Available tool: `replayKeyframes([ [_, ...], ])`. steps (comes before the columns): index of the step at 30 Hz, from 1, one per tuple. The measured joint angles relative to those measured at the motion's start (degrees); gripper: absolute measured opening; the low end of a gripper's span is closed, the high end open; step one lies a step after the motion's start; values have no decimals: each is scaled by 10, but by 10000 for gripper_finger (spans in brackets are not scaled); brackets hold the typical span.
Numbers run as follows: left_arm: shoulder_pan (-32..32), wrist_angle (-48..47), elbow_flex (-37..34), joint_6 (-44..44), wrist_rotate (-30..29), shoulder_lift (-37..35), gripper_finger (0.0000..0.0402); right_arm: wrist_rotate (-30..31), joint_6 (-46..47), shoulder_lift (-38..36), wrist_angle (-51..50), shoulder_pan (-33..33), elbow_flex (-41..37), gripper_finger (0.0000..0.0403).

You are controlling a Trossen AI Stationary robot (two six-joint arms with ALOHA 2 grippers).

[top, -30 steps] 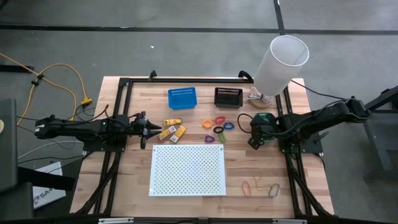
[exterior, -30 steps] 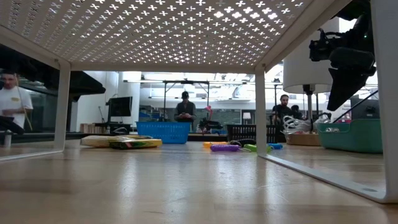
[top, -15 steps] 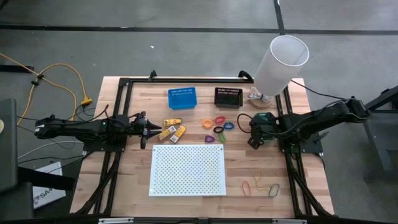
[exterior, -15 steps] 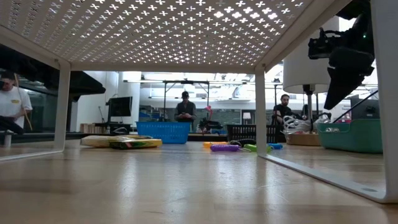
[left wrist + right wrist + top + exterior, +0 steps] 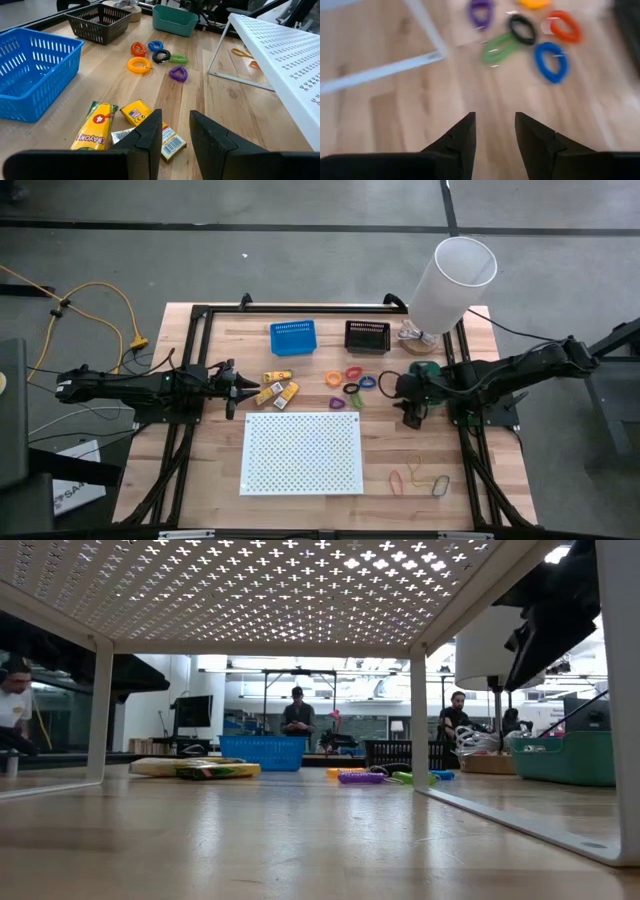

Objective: Pick & Place Office Desk Supplies
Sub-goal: Put the yellow rubber band into the green bin

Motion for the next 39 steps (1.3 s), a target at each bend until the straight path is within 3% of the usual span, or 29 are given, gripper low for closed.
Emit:
replayKeyframes([
  [11,0,0,0,0,0,0,95,-98,-180,0,66,68,0,124],
  [17,0,0,0,0,0,0,95,-103,-218,5,125,135,0,124],
  [24,0,0,0,0,0,0,95,-88,-224,11,124,208,0,124],
  [33,0,0,0,0,0,0,95,-65,-125,10,79,263,0,124],
  [39,0,0,0,0,0,0,95,-65,54,23,9,303,0,124],
])
